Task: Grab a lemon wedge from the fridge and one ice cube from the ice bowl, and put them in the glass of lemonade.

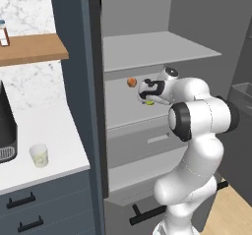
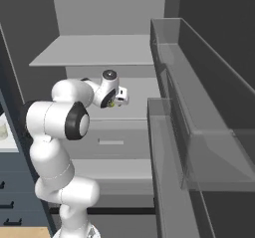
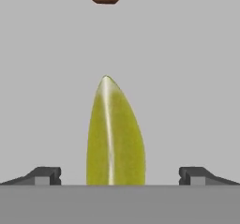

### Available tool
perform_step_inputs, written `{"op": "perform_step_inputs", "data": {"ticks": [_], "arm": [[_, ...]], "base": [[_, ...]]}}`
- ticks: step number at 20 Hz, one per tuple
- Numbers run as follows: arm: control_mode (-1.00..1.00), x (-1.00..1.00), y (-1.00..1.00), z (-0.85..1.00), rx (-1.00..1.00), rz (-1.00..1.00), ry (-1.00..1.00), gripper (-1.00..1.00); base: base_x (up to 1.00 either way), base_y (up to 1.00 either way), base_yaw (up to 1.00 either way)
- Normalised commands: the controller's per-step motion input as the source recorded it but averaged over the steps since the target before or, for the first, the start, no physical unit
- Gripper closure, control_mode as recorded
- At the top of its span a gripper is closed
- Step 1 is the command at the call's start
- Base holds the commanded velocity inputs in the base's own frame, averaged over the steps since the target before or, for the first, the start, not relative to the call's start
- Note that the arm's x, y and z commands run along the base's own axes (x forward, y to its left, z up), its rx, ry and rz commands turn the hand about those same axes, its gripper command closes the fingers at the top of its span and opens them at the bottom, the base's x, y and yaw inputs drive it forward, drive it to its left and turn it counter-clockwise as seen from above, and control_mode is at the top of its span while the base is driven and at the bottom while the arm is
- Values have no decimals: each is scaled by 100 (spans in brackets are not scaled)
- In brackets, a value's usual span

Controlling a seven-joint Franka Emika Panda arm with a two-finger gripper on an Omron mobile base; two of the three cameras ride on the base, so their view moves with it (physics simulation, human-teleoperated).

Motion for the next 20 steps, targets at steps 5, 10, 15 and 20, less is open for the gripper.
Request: {"op": "perform_step_inputs", "data": {"ticks": [5,10,15,20], "arm": [[-100,3,10,-1,0,3,0,-100],[-100,14,8,-3,0,5,0,-100],[-100,13,0,-17,0,5,0,-100],[-100,1,0,-27,0,2,0,-100]], "base": [[0,0,0],[0,0,0],[0,0,0],[0,0,0]]}}
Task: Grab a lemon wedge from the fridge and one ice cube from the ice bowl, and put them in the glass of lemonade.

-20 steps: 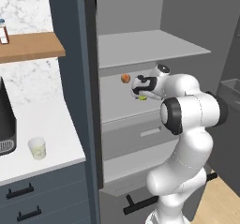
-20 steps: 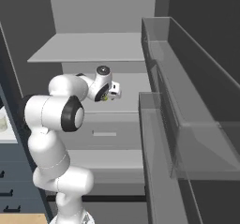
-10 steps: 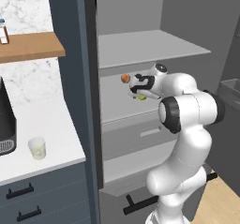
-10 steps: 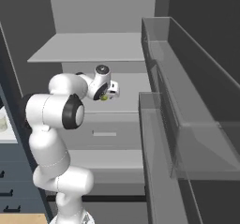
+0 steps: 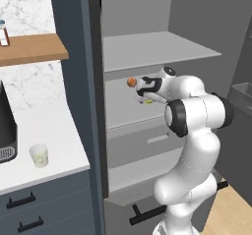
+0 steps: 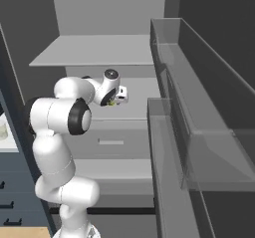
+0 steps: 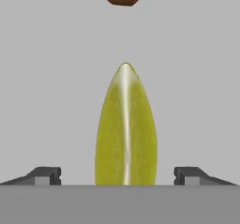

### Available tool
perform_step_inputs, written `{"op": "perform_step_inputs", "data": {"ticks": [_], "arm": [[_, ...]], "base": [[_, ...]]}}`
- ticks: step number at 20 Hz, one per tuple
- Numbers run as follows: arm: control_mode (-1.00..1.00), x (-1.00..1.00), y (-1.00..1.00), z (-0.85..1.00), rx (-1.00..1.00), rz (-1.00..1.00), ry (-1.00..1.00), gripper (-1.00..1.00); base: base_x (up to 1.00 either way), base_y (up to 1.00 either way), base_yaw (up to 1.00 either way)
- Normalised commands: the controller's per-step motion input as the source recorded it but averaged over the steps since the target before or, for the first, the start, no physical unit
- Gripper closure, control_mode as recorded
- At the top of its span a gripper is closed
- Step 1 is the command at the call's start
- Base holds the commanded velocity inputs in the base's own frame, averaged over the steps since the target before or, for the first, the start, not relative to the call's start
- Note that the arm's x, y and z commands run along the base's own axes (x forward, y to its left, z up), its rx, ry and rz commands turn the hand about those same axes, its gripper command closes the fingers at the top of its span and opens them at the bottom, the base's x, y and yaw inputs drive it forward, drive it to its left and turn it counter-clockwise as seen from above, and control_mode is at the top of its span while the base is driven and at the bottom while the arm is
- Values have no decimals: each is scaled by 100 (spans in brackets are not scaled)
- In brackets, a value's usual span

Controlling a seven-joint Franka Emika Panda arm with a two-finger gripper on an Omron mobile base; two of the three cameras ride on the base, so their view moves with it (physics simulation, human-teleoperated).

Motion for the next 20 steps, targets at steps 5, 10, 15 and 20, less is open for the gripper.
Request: {"op": "perform_step_inputs", "data": {"ticks": [5,10,15,20], "arm": [[-100,0,0,-4,0,3,0,-100],[-100,0,0,-7,0,3,0,100],[-100,0,0,-1,0,2,0,100],[-100,-9,0,0,0,1,0,100]], "base": [[0,0,0],[0,0,0],[0,0,0],[0,0,0]]}}
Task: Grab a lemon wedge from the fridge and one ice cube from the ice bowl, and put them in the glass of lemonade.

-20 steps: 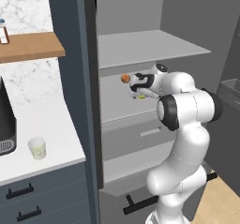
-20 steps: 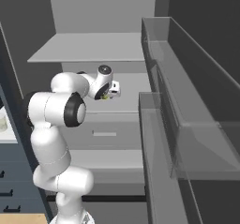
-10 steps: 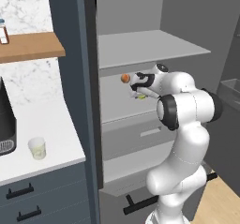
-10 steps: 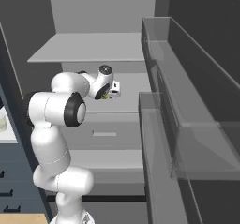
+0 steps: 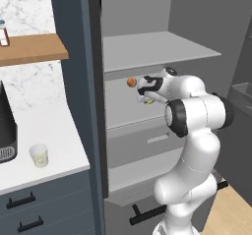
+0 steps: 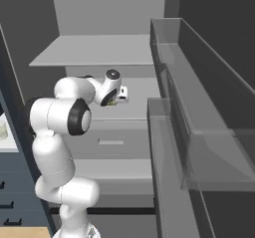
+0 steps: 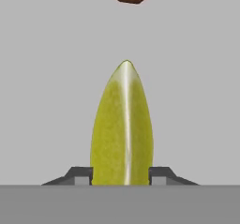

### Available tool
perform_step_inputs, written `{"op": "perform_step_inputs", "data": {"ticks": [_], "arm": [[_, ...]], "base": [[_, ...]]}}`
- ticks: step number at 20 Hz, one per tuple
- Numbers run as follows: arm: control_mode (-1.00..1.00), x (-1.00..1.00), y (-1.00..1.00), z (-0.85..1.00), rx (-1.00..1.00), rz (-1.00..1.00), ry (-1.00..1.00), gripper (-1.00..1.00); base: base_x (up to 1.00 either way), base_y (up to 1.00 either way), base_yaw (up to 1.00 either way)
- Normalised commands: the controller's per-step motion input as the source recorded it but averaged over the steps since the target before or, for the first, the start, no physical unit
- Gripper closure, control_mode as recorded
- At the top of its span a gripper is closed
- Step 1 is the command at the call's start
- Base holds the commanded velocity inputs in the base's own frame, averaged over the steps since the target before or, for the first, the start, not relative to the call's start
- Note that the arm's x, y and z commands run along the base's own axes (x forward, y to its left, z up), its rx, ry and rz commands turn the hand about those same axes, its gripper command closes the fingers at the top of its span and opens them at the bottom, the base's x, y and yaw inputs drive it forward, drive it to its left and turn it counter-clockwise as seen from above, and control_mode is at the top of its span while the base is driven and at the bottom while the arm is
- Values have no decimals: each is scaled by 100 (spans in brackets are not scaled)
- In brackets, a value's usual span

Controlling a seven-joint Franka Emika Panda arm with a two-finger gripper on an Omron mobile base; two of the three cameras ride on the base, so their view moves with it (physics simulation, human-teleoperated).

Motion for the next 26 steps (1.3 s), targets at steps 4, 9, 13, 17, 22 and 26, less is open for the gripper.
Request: {"op": "perform_step_inputs", "data": {"ticks": [4,9,13,17,22,26], "arm": [[-100,-86,-18,17,1,-1,-12,100],[-100,-100,-44,64,1,-1,-11,100],[-100,-100,-32,94,0,0,0,100],[-100,-100,-26,100,0,0,0,100],[-100,-100,-23,79,0,-1,0,100],[-100,-100,-17,25,0,-3,-3,100]], "base": [[0,0,0],[0,0,0],[0,0,0],[0,0,0],[0,0,0],[0,0,0]]}}
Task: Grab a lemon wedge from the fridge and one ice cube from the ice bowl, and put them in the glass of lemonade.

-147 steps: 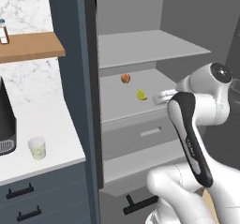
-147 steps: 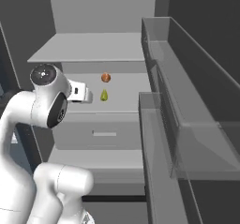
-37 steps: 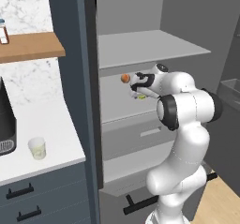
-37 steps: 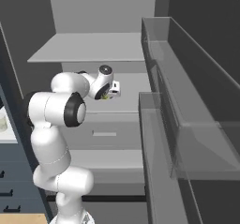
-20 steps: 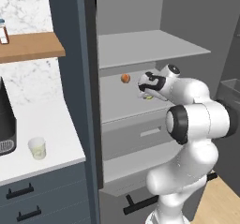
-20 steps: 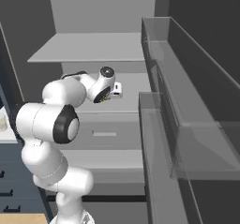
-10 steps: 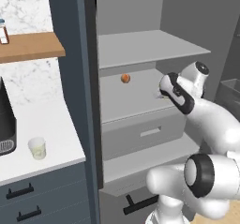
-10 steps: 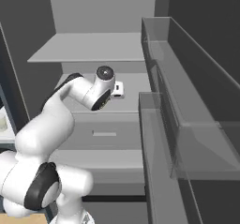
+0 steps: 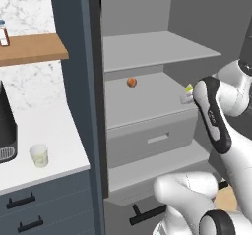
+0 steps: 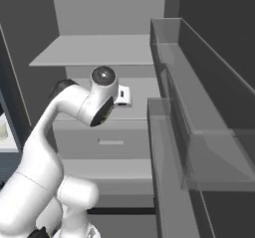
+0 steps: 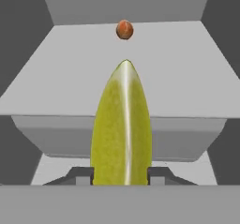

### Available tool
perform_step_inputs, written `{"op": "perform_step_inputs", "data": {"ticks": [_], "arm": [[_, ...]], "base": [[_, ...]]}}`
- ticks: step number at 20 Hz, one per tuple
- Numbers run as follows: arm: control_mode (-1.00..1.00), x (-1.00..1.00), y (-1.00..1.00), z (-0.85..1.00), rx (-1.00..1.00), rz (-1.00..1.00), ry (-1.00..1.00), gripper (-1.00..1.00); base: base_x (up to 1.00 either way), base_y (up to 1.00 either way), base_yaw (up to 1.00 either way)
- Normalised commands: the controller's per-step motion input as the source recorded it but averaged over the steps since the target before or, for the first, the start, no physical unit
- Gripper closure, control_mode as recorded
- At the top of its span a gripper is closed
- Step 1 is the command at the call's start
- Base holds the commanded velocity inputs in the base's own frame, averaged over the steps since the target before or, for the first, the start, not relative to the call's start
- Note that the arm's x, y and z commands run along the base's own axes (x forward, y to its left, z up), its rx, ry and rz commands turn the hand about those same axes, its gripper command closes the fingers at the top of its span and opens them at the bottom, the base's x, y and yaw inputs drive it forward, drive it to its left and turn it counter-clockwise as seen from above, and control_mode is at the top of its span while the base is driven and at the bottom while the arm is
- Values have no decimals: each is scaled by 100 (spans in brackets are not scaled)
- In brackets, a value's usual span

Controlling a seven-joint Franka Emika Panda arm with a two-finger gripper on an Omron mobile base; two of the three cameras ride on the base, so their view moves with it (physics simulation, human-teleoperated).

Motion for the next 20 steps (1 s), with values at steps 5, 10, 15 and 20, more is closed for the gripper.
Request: {"op": "perform_step_inputs", "data": {"ticks": [5,10,15,20], "arm": [[-100,-100,7,9,-3,-4,0,100],[-100,-81,27,1,-6,-1,7,100],[-100,-29,4,-6,-2,-2,10,100],[100,-18,0,-2,0,0,4,100]], "base": [[0,0,0],[0,0,0],[0,0,0],[-39,4,0]]}}
